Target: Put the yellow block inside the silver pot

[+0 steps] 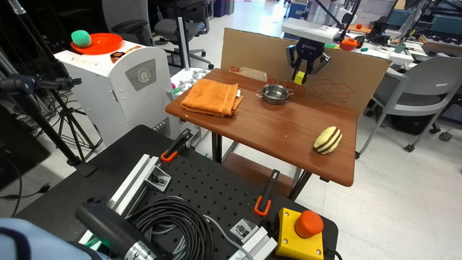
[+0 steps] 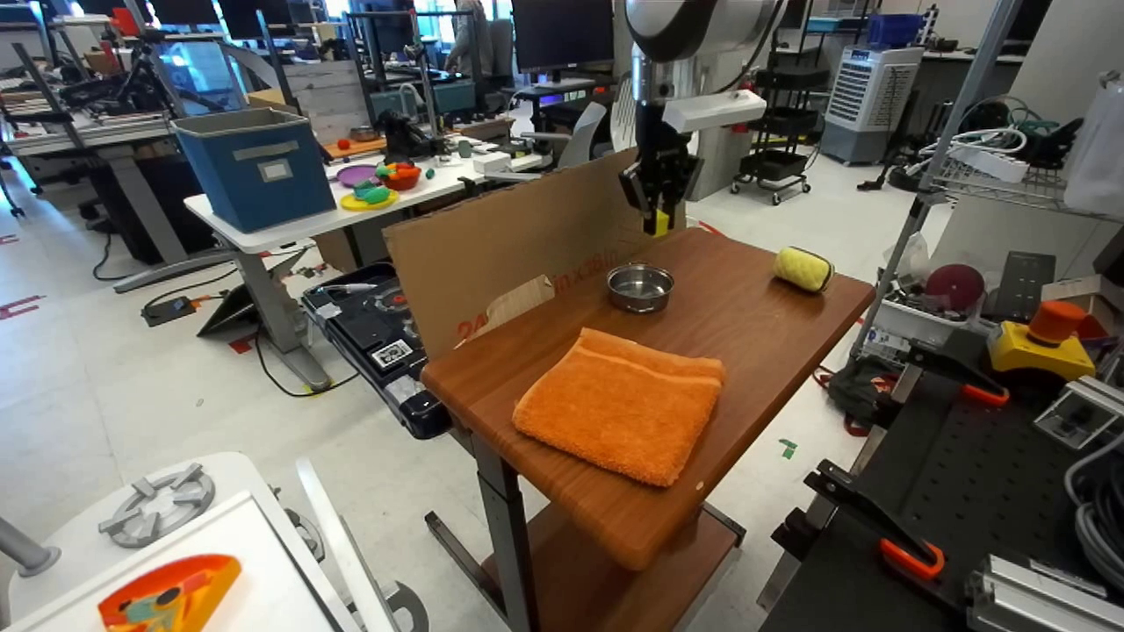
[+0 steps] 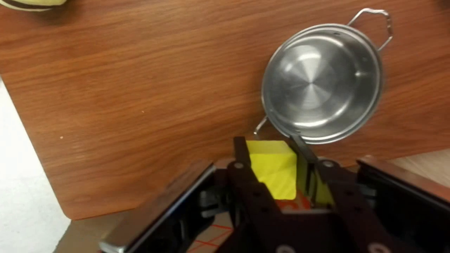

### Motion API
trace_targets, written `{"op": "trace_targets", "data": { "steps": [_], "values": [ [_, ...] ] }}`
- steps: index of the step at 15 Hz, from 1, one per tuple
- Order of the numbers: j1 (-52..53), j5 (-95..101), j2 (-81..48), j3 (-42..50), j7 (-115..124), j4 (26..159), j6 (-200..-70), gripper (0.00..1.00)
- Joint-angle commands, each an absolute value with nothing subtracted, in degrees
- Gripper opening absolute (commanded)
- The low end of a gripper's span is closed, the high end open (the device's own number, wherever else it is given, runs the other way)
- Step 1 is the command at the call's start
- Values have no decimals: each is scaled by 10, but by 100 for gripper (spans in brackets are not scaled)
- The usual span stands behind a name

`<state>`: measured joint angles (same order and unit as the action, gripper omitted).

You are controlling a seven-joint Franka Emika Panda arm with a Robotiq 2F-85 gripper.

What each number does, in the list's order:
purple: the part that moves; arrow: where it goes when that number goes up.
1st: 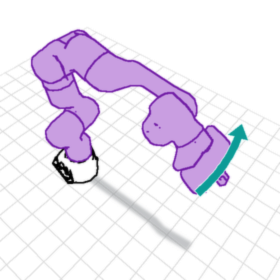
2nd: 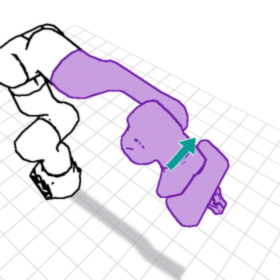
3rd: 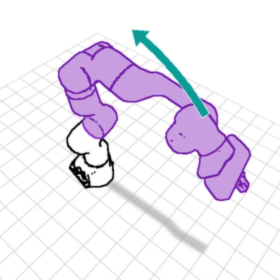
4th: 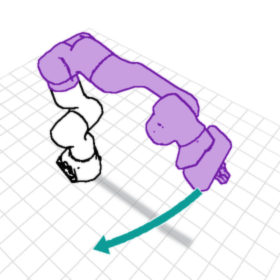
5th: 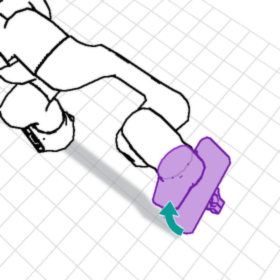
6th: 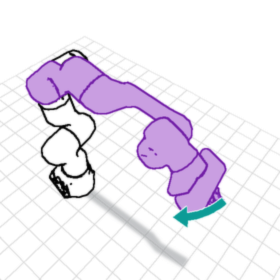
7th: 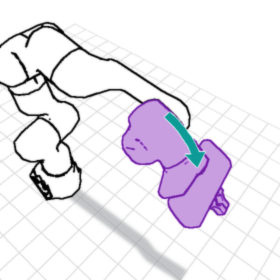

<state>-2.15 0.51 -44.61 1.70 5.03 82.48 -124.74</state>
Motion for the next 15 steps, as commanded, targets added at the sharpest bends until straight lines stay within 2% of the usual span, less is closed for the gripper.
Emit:
{"op": "trace_targets", "data": {
  "steps": [1,14,15],
  "values": [
    [-7,-8,-432,4,53,844,-1240,8],
    [32,5,-497,11,83,836,-1240,8],
    [32,6,-497,11,83,837,-1240,29]
  ]
}}
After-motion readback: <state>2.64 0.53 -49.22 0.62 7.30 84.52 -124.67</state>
